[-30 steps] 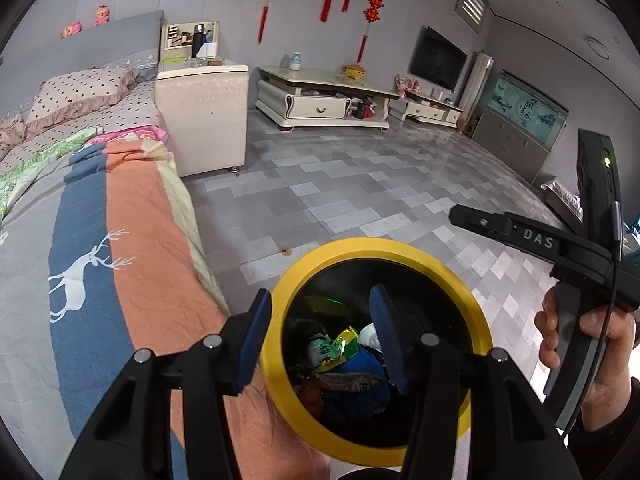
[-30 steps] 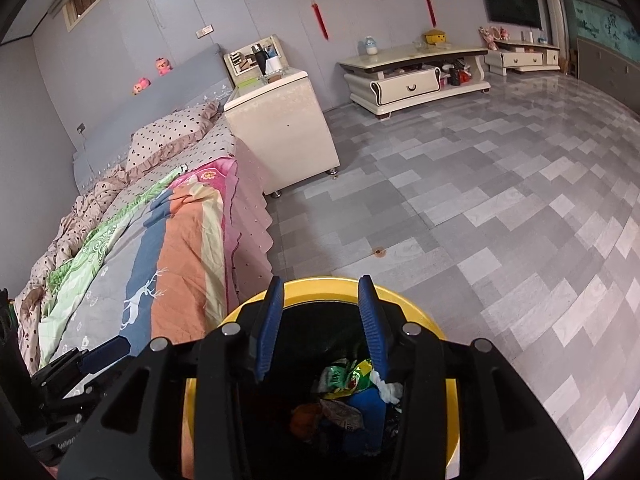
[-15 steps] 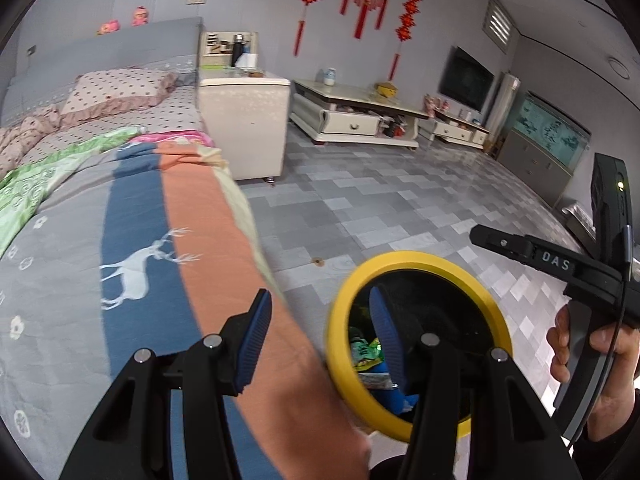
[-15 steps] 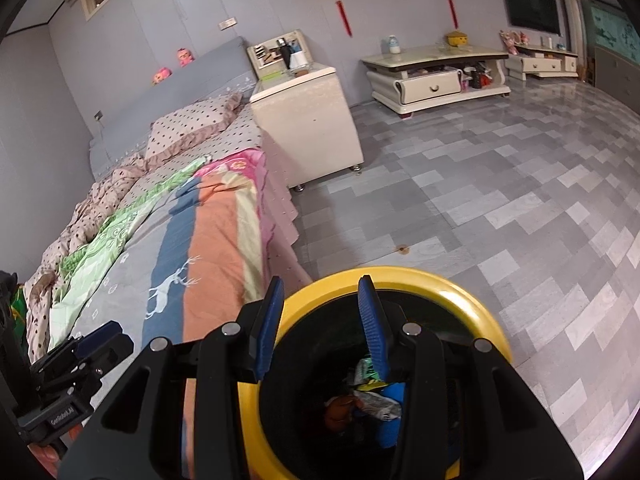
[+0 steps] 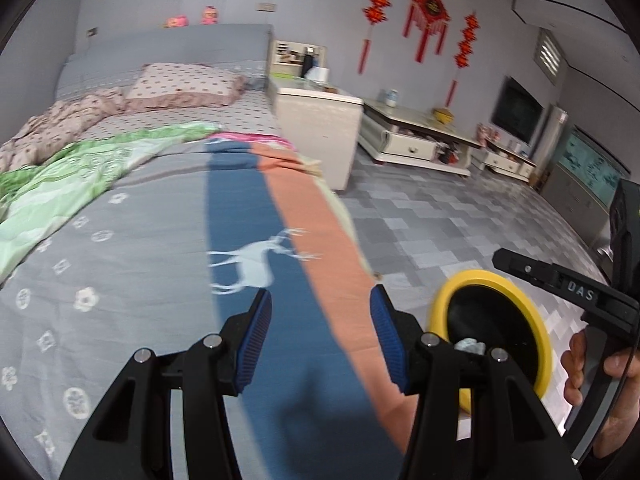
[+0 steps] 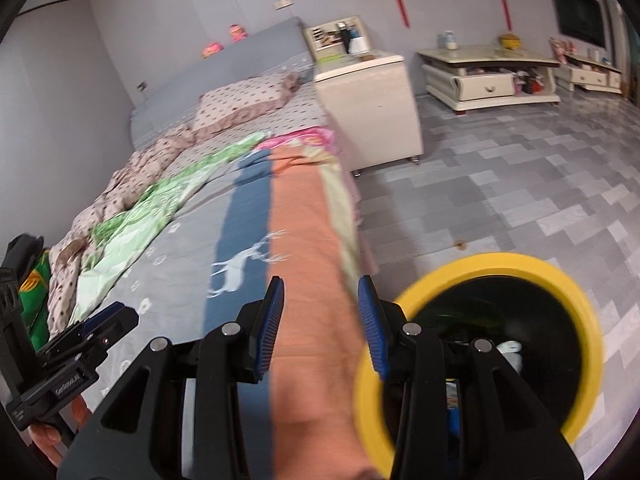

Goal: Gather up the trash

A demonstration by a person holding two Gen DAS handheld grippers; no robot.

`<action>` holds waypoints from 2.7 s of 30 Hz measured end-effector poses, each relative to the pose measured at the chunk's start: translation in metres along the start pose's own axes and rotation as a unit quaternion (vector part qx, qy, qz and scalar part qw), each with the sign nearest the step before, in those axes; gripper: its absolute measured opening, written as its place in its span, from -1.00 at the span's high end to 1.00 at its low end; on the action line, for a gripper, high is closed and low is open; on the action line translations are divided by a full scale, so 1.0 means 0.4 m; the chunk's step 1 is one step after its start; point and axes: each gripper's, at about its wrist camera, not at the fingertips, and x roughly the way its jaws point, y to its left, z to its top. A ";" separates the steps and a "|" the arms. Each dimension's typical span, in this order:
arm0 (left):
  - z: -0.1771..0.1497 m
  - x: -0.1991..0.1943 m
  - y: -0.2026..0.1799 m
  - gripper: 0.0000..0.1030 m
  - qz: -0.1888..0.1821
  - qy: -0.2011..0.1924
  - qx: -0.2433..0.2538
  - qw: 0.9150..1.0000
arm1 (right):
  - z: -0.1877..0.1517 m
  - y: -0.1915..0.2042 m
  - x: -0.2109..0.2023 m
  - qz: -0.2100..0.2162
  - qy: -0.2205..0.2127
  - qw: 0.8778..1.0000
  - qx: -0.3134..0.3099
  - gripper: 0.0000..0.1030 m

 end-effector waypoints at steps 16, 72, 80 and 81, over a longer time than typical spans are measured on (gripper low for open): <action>-0.092 -0.130 0.318 0.06 0.089 -0.006 -0.063 0.994 | -0.097 0.363 0.136 0.071 0.045 0.994 -0.066 0.28; -0.254 -0.357 0.281 -0.84 0.109 -0.182 -0.038 0.977 | -0.338 0.402 -0.074 -0.046 -0.219 0.971 -0.086 -0.85; -0.258 -0.388 0.264 -0.84 0.109 -0.199 -0.034 0.973 | -0.359 0.409 -0.104 -0.053 -0.231 0.968 -0.085 -0.85; -0.257 -0.389 0.264 -0.84 0.108 -0.199 -0.035 0.973 | -0.361 0.409 -0.107 -0.053 -0.231 0.968 -0.085 -0.85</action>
